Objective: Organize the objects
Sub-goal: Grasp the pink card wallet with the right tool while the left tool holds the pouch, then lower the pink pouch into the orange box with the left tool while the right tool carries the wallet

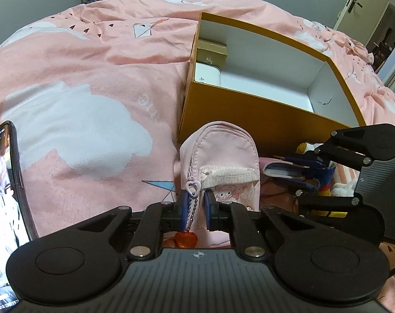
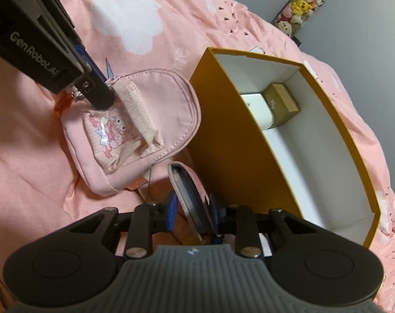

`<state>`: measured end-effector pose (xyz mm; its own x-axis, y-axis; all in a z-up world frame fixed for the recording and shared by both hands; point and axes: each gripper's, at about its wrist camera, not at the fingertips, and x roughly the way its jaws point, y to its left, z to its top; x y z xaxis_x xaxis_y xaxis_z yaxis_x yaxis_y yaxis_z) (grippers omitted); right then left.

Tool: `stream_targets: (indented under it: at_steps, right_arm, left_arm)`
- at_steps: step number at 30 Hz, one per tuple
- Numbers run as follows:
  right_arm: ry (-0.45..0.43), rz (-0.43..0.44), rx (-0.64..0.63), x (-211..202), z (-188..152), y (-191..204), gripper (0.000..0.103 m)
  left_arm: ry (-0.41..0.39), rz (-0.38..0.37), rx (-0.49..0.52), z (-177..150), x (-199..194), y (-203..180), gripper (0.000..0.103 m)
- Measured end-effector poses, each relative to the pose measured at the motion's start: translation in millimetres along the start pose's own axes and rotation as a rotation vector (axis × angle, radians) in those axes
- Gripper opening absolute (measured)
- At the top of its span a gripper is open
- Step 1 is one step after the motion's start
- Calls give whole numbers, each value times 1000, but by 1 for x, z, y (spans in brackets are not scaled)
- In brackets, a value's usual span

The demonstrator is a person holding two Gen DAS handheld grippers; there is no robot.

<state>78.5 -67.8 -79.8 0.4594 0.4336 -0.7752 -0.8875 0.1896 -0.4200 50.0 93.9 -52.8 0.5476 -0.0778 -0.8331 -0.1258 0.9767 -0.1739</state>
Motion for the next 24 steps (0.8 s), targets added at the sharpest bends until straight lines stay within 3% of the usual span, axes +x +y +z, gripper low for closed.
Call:
stream_targets:
  at_steps: [10, 20, 24]
  right_arm:
    - [-78, -11, -7, -44, 12, -8, 17]
    - [-133, -21, -72, -97, 18, -17, 16]
    - [-154, -66, -127, -114, 21, -20, 16]
  left_arm:
    - [-40, -26, 7, 1, -14, -3, 14]
    - [-100, -75, -2, 8, -39, -6, 14]
    - [-138, -93, 16, 15, -51, -12, 14]
